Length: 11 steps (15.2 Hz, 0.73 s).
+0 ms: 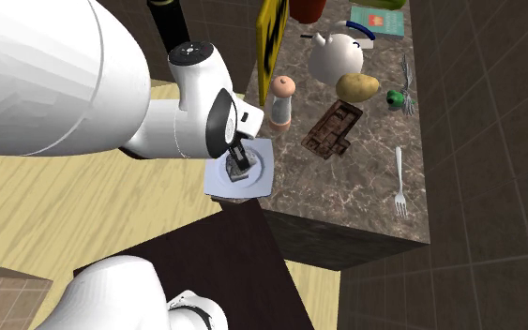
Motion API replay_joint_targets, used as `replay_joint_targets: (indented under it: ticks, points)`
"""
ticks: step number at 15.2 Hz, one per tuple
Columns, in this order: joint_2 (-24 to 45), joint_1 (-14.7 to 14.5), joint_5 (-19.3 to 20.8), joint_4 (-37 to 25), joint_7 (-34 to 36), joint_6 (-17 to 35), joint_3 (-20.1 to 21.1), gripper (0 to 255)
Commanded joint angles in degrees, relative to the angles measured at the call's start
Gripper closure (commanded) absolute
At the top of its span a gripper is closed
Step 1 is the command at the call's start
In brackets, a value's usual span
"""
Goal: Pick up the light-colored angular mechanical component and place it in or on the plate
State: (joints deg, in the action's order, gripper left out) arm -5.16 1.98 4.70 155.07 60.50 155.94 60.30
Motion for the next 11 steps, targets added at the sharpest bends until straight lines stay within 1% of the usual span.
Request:
replay_joint_targets:
  ticks: [1, 5, 6, 7, 8, 9, 11]
  points:
    - [0.0, 0.0, 0.0, 0.0, 0.0, 0.0, 0.0, 0]
    - [0.0, 0.0, 0.0, 0.0, 0.0, 0.0, 0.0, 0]
    - [-3.9, -3.3, -7.6, 0.0, -5.4, -2.3, -1.8, 0]
    - [-7.2, -6.3, -12.5, -0.2, -8.9, -4.9, -3.9, 0]
    - [-10.0, -9.1, -15.6, -0.5, -11.2, -7.6, -6.2, 0]
    - [-12.0, -11.1, -17.3, -0.9, -12.4, -9.7, -8.0, 0]
    - [-11.9, -11.3, -17.1, -0.8, -12.3, -9.7, -8.2, 0]
